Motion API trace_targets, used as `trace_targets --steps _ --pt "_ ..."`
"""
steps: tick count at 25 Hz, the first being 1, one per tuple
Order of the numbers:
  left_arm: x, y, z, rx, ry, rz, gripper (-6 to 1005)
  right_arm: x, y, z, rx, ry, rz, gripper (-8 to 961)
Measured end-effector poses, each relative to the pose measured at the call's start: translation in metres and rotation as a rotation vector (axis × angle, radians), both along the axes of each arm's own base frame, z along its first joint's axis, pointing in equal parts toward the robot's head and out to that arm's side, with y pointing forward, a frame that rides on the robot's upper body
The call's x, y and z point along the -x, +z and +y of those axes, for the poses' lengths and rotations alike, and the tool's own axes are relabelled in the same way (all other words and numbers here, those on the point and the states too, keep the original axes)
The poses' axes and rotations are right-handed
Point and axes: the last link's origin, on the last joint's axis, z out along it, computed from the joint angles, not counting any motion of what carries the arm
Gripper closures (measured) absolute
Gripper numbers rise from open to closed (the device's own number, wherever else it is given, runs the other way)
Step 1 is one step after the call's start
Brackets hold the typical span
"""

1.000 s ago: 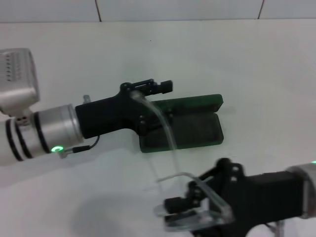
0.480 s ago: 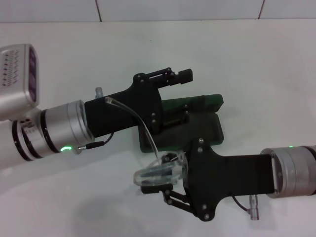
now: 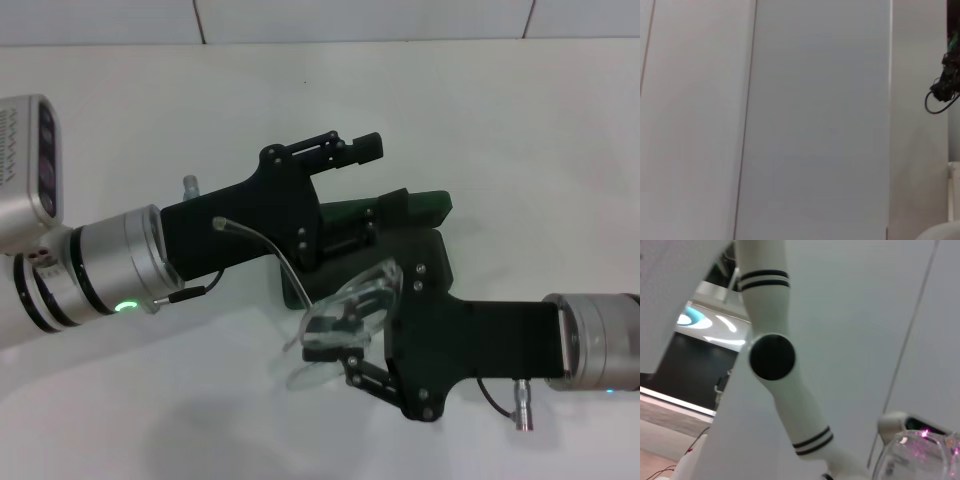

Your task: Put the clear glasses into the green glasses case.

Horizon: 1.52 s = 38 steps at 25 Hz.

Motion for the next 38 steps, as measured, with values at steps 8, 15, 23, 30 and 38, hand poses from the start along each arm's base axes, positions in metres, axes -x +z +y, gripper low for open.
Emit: trace_targets --steps 8,15,23,30,38 --pt "-0.004 0.002 -0.002 0.013 -0.025 -0.021 394 -0.003 -0.003 0.006 0.002 -0.044 -0.028 840" --pt "-0.004 0.003 -0.002 0.01 -0.028 -0.019 395 -0.002 -0.007 0.01 -0.015 -0.053 -0.059 840" --pt "-0.001 0.005 0.001 -0.008 -0.012 -0.015 395 0.001 -0.012 0.004 0.016 0.014 -0.088 841" --pt "0.0 0.007 0.008 -0.04 0.024 -0.014 395 -0.001 -0.017 -0.007 0.011 0.121 -0.127 841" --pt "0.009 0.006 0.019 -0.083 0.099 0.024 394 -0.009 -0.004 -0.017 -0.083 0.158 -0.031 844"
